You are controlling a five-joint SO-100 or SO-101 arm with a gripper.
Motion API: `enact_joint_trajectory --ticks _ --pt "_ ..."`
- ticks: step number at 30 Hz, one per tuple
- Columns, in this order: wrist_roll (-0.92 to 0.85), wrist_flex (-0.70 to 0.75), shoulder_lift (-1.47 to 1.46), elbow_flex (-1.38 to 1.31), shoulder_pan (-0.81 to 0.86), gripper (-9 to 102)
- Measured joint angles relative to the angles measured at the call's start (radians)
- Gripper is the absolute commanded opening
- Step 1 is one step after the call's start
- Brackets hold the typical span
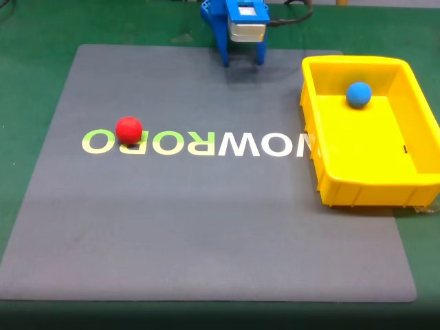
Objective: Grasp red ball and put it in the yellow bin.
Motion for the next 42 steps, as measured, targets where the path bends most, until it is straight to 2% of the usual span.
enact_joint_trajectory --ticks 5,7,15,22,32,42 --pt "-0.021 0.000 -0.026 -0.095 0.048 36" --pt "-0.052 -0.060 -0.112 -0.150 0.114 36" --pt "-0.135 -0.509 -0.684 -0.430 0.374 36" --pt "-0.141 -0.723 -1.163 -0.683 0.465 36" --pt "-0.115 -0.839 -1.583 -0.946 0.468 36" --pt "-0.115 -0.853 -1.824 -1.154 0.483 36"
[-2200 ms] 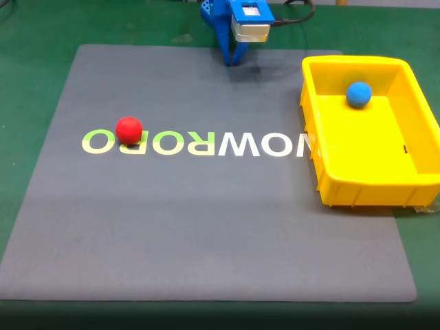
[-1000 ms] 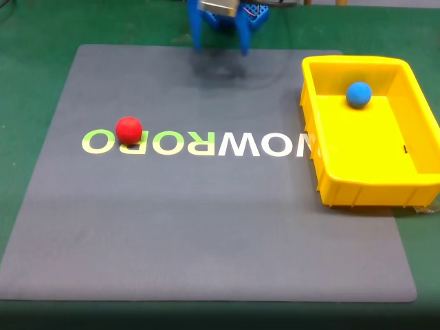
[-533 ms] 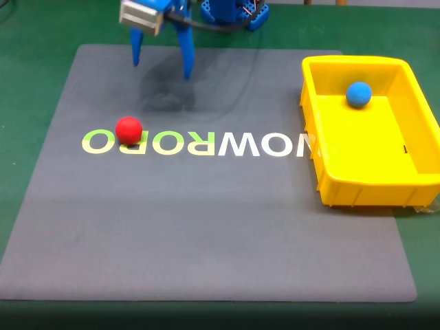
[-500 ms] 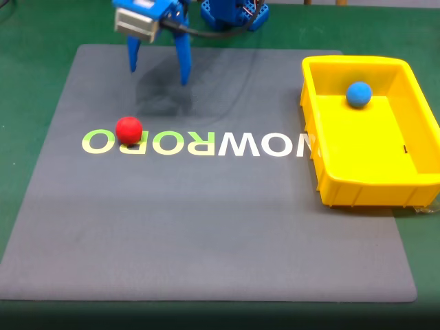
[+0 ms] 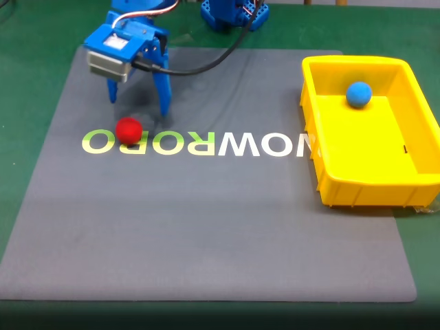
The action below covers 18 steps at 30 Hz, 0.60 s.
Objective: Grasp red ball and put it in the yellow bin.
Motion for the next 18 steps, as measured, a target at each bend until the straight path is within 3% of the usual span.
enact_joint_trajectory --ticks 18 --pt "0.040 -0.003 -0.249 -0.249 0.003 35"
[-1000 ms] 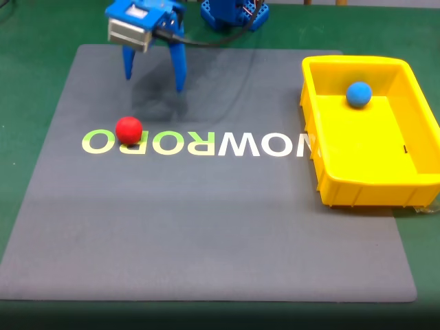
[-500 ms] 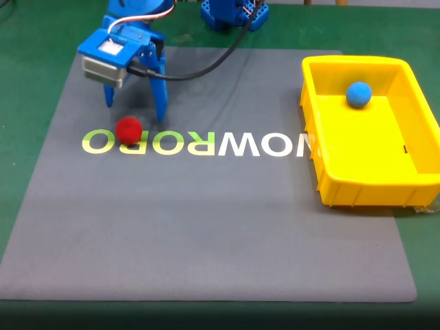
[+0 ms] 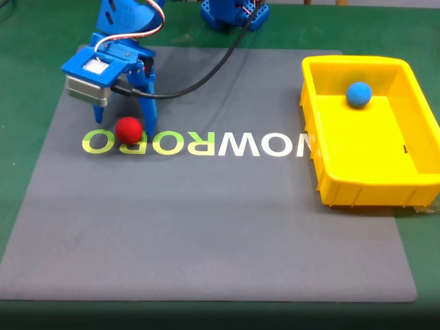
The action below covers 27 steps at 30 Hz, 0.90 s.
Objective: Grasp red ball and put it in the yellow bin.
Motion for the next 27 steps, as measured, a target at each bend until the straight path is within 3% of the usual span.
enact_joint_trajectory --ticks 9,12,17,27 --pt "0.008 0.000 -0.051 -0.029 -0.009 30" --pt "0.012 0.000 -0.060 -0.035 -0.014 23" --pt "0.018 0.000 -0.064 -0.035 -0.029 0" --pt "0.032 -0.002 -0.069 -0.038 -0.038 0"
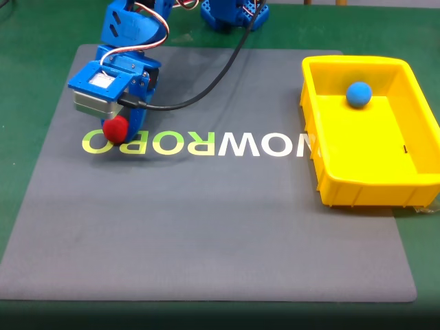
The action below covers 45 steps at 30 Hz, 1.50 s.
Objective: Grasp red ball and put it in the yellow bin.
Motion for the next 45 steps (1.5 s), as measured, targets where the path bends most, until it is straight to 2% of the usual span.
enact_joint_trajectory --ticks 5,9,14,20,33,38,45 --pt "0.015 0.009 0.035 0.002 -0.012 0" --pt "0.040 0.069 0.183 0.002 -0.058 0" --pt "0.084 0.140 0.397 0.002 -0.193 0" --pt "0.176 0.160 0.534 0.002 -0.420 0" --pt "0.380 0.160 0.517 -0.017 -0.907 0" --pt "0.413 0.160 0.465 -0.041 -0.986 0" --pt "0.417 0.160 0.436 -0.071 -0.996 2"
